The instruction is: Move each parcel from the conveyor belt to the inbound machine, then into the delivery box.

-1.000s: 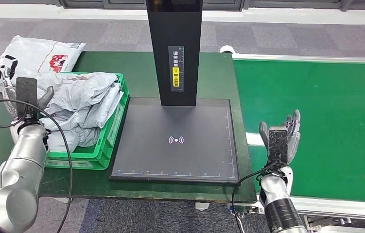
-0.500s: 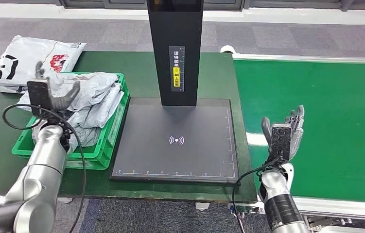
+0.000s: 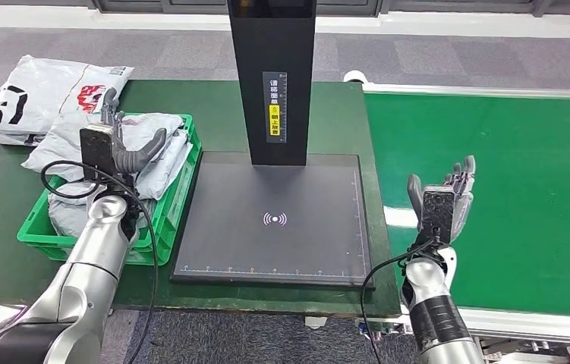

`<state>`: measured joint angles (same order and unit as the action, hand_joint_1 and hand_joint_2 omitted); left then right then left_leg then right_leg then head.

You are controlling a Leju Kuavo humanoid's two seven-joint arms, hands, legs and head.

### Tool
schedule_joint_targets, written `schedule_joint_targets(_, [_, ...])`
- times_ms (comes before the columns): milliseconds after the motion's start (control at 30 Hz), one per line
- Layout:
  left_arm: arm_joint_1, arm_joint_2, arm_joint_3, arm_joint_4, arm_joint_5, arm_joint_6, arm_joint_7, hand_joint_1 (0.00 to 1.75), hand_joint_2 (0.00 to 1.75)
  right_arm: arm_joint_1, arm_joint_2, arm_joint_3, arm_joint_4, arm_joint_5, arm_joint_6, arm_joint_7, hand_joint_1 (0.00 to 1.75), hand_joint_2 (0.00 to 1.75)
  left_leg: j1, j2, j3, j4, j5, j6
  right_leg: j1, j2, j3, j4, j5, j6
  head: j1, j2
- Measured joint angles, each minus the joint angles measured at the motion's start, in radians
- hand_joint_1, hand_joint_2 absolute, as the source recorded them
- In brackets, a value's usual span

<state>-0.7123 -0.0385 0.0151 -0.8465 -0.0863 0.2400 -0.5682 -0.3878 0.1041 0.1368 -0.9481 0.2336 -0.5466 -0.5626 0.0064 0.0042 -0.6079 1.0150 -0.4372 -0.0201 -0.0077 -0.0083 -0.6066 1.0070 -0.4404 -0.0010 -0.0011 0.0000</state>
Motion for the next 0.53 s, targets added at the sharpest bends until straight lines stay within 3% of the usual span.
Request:
schedule_joint_targets(67, [0.0,-0.017,-0.025,0.0,-0.005,-0.025,-0.014,0.0,1.75,-0.009,0.007,0.01,0.004,0.006,-0.001,-0.006,0.0,1.75,0.0,0.0,0.0,0.0,0.0,0.0,0.0,0.0,0.0,0.0,0.0,0.0,0.0,0.0])
schedule_joint_targets(200, [0.007,-0.092,-0.11,0.007,-0.067,0.028,-0.081,0.0,1.75,-0.048,0.045,0.044,0.018,0.013,-0.018,-0.028,0.0,0.0,0.0,-0.003,-0.001,0.0,0.0,0.0,-0.001,-0.004,0.001,0.0,0.0,0.0,0.0,0.0])
schedule_joint_targets(233, [0.014,-0.115,-0.138,0.011,-0.088,0.06,-0.099,0.0,1.75,-0.058,0.058,0.055,0.024,0.009,-0.022,-0.04,0.0,0.0,0.0,-0.003,-0.001,0.0,0.0,0.0,-0.002,-0.004,0.001,0.0,0.0,0.0,0.0,0.0])
schedule_joint_targets(367, [0.048,-0.187,-0.242,0.026,-0.132,0.195,-0.131,0.0,1.75,-0.077,0.104,0.098,0.041,-0.014,-0.047,-0.08,0.0,1.75,-0.001,-0.003,-0.001,0.0,-0.001,0.001,-0.002,-0.003,0.0,0.0,0.0,0.0,0.0,0.0])
schedule_joint_targets(533, [0.062,-0.233,-0.301,0.073,-0.064,0.263,-0.132,0.0,1.75,-0.089,0.136,0.135,0.073,-0.051,-0.045,-0.092,0.0,1.75,-0.001,-0.002,-0.001,0.0,-0.001,0.001,-0.001,-0.003,0.0,0.0,0.0,0.001,0.0,0.0])
